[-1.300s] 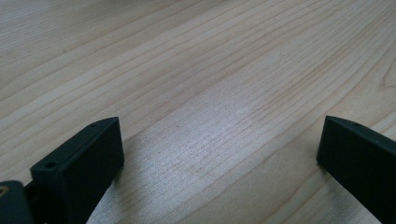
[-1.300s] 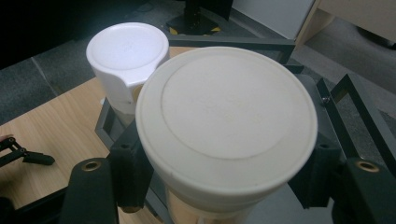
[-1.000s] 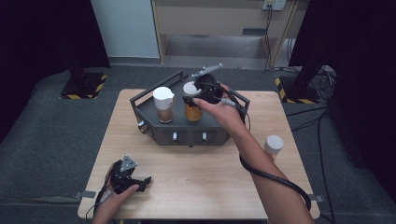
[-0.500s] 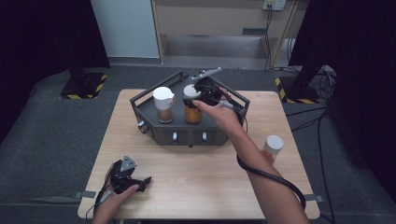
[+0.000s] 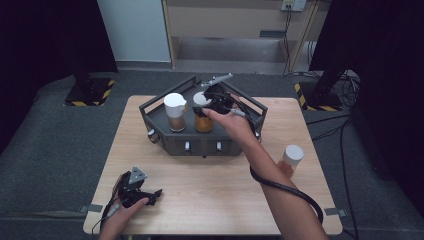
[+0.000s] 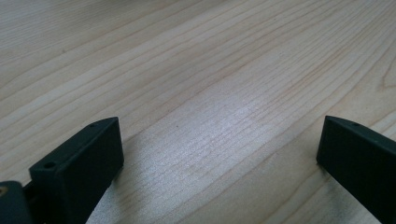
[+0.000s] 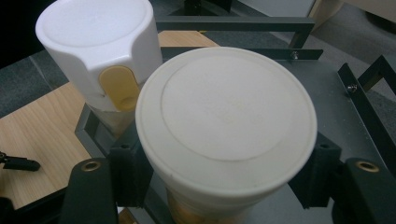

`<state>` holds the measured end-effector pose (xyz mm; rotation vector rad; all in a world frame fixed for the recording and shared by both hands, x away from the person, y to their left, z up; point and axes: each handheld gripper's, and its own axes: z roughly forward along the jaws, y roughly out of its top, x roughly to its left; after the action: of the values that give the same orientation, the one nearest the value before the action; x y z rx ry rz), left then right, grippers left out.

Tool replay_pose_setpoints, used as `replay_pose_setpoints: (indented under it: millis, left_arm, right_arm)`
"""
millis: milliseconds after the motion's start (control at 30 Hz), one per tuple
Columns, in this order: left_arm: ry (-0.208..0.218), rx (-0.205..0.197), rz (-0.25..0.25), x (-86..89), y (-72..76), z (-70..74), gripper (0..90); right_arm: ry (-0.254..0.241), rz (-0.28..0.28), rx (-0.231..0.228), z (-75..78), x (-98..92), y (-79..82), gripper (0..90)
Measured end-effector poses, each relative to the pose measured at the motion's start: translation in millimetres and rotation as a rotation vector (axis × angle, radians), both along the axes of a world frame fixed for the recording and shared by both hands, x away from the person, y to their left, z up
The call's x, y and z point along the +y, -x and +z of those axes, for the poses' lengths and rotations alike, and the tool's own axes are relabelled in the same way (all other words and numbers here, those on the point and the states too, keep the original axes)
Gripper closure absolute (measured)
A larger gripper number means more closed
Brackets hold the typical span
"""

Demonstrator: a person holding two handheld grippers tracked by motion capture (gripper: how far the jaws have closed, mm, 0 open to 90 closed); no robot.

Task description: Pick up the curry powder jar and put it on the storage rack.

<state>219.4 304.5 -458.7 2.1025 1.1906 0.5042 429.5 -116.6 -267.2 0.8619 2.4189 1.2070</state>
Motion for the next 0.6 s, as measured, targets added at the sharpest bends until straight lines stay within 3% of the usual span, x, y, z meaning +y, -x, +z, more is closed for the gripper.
replay_pose_setpoints:
  millis: [600]
  left_arm:
    - [0.0,0.0,0.0,0.0,0.1,-0.1,0.0]
  right_arm:
    - [0.002,0.002,-0.001,-1.7,2.4,0.4,32.2]
